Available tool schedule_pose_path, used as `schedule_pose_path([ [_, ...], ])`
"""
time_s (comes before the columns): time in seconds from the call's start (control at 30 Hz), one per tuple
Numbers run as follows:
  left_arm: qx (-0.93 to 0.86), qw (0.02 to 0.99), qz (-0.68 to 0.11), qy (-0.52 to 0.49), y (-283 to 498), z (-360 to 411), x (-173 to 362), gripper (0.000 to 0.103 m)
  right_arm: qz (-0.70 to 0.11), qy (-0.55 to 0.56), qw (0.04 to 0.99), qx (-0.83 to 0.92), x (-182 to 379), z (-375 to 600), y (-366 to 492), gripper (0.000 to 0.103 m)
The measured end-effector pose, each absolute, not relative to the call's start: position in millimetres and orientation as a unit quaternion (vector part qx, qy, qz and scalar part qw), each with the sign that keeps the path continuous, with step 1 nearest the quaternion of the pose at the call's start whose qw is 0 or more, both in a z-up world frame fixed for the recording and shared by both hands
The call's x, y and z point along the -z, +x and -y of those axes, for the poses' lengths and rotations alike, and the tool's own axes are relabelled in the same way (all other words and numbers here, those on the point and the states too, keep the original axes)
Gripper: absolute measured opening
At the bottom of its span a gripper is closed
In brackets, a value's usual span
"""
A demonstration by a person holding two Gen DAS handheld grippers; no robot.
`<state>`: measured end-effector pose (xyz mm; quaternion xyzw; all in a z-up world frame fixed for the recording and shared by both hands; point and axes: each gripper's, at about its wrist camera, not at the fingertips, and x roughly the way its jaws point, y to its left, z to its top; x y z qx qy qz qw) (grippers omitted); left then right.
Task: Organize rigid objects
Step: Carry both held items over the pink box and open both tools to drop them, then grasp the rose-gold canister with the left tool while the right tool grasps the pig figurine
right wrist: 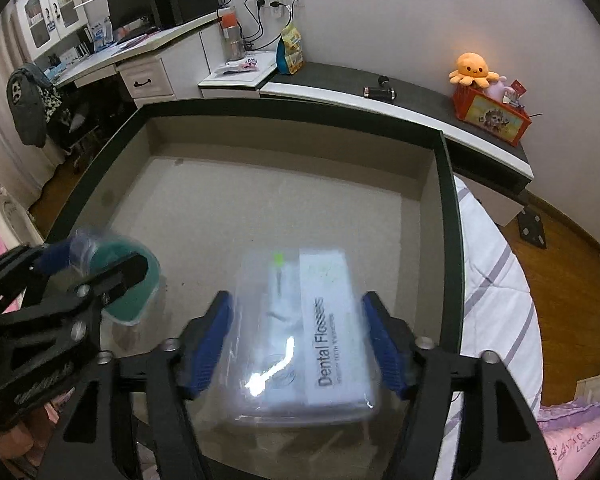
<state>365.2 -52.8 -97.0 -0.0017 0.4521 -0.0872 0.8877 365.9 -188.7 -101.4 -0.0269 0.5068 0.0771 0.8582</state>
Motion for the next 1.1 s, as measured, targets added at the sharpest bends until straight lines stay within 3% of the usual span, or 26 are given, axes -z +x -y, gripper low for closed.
schedule_pose_path([
  [0.07, 0.084, 0.893, -0.442, -0.008, 358, 45, 92, 0.09, -0.502, -0.03, 0.861, -0.071, 101, 193, 366, 0.084],
  [0.1, 0.083, 0.896, -0.435, -0.013, 356, 40, 89, 0.094, -0.501, -0.028, 0.862, -0.072, 101, 193, 365, 0.087],
  [0.13, 0.079, 0.902, -0.424, -0.016, 349, 36, 83, 0.097, -0.501, -0.026, 0.862, -0.072, 100, 193, 364, 0.088],
  [0.2, 0.075, 0.912, -0.404, -0.016, 336, 28, 72, 0.098, -0.497, -0.029, 0.865, -0.067, 96, 192, 361, 0.103],
  [0.33, 0.056, 0.932, -0.356, -0.031, 302, 8, 44, 0.103, -0.461, -0.021, 0.885, -0.061, 76, 195, 345, 0.103],
  [0.73, 0.003, 0.956, -0.289, -0.044, 202, -24, 0, 0.103, -0.343, 0.029, 0.935, -0.081, 0, 207, 228, 0.103],
  [1.1, -0.049, 0.958, -0.283, -0.017, 117, -6, 6, 0.103, -0.302, 0.026, 0.948, -0.095, -6, 214, 145, 0.103],
])
